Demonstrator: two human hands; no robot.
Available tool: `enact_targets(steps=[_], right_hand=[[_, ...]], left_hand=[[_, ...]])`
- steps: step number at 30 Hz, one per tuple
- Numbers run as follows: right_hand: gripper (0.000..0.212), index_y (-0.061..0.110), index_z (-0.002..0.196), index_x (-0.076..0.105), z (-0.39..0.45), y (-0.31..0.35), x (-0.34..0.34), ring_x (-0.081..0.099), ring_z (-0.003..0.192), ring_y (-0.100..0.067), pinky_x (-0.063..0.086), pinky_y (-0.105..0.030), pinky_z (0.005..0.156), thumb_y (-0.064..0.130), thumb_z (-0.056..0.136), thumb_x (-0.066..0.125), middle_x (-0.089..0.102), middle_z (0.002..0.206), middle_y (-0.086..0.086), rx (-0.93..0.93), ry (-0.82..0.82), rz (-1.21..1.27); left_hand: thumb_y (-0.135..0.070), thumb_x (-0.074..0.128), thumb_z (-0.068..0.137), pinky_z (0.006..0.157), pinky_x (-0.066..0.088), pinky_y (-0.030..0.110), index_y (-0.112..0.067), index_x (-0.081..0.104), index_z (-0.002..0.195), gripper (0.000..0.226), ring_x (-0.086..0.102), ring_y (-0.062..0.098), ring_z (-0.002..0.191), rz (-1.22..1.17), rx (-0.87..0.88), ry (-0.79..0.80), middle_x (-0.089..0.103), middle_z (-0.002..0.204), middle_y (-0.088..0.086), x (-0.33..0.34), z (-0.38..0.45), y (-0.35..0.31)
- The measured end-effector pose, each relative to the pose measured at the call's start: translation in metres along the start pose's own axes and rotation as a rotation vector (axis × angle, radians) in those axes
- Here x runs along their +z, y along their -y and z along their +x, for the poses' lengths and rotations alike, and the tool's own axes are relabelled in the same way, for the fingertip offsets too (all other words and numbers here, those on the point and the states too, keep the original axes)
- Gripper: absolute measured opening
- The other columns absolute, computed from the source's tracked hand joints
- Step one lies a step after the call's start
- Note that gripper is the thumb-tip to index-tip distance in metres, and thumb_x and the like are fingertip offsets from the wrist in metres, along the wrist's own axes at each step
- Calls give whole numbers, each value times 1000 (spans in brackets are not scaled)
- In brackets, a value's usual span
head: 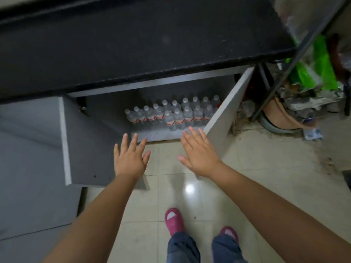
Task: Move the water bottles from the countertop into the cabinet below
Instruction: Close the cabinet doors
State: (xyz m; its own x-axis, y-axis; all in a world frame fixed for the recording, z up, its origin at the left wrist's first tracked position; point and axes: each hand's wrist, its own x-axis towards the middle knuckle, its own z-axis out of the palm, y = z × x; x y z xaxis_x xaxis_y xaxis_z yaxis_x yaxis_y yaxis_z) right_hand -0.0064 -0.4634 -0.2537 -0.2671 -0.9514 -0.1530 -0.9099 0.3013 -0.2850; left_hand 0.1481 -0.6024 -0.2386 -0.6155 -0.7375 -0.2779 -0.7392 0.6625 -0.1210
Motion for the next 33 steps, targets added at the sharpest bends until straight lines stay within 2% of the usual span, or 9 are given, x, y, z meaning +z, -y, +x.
enact_targets(steps=[6, 10, 15, 19, 23, 26, 29, 31, 33], right_hand=[[60, 8, 142, 32, 68, 34, 5, 22, 143, -23, -6, -41, 119, 44, 95, 37, 36, 150, -9, 184, -144, 39], [60, 5, 138, 39, 90, 45, -1, 31, 139, -26, 4, -44, 119, 44, 93, 35, 45, 143, -14, 242, -159, -7], [65, 4, 138, 39, 98, 49, 2, 28, 140, -27, 2, -43, 119, 43, 88, 29, 43, 145, -14, 284, -156, -43], [67, 7, 142, 33, 102, 50, -4, 18, 145, -24, -6, -40, 117, 41, 85, 28, 32, 152, -10, 281, -122, -52], [68, 9, 147, 19, 117, 38, -11, 3, 147, -23, -16, -35, 112, 29, 88, 47, 13, 158, -8, 124, -25, -142], [79, -3, 140, 32, 136, 26, -20, 26, 141, -37, 7, -46, 113, 5, 70, 67, 32, 150, -21, 33, -33, -301], [79, -7, 115, 61, 153, 22, -20, 61, 112, -40, 44, -56, 91, 3, 41, 86, 64, 122, -22, 18, -198, -377], [77, -5, 113, 64, 166, 20, -21, 63, 110, -38, 50, -57, 85, 6, 40, 87, 66, 120, -20, 48, -217, -370], [77, -3, 111, 65, 172, 13, -25, 63, 109, -36, 52, -55, 82, 0, 37, 85, 67, 119, -18, 88, -241, -374]], left_hand=[[-45, 23, 97, 119, 2, 44, -32, 9, 146, 52, -10, 24, 146, 85, -11, 24, 0, 159, -3, -21, 33, 140], [-46, 20, 98, 119, -3, 43, -32, 8, 146, 52, -12, 25, 145, 81, 88, 165, 0, 159, -2, -4, 39, 193], [-80, -25, 60, 117, -5, 48, -28, 17, 144, 107, -10, 21, 144, -172, 155, 13, -5, 147, -8, 13, 32, 187], [-72, -9, 69, 115, -10, 47, -28, 13, 145, 90, -20, 16, 137, -257, 267, -11, -3, 157, 3, 0, 50, 147], [-78, -17, 65, 115, -12, 43, -24, -4, 141, 95, -27, 17, 132, -192, 485, -64, -16, 151, 3, -9, 95, 107], [-59, 12, 81, 113, -4, 39, -6, 13, 143, 81, -31, 17, 135, -168, 618, -245, 2, 155, 14, -10, 135, 91], [-44, 27, 88, 113, 5, 39, -1, 28, 131, 60, -33, 12, 138, -62, 669, -550, -14, 154, 11, -6, 163, 81], [-39, 29, 89, 116, -7, 33, -3, 21, 134, 58, -33, 13, 138, -64, 616, -624, -23, 154, 8, -10, 178, 73], [-41, 18, 96, 115, -19, 33, -9, -8, 145, 64, -34, 13, 138, -43, 561, -687, -39, 148, 1, -16, 190, 64]])
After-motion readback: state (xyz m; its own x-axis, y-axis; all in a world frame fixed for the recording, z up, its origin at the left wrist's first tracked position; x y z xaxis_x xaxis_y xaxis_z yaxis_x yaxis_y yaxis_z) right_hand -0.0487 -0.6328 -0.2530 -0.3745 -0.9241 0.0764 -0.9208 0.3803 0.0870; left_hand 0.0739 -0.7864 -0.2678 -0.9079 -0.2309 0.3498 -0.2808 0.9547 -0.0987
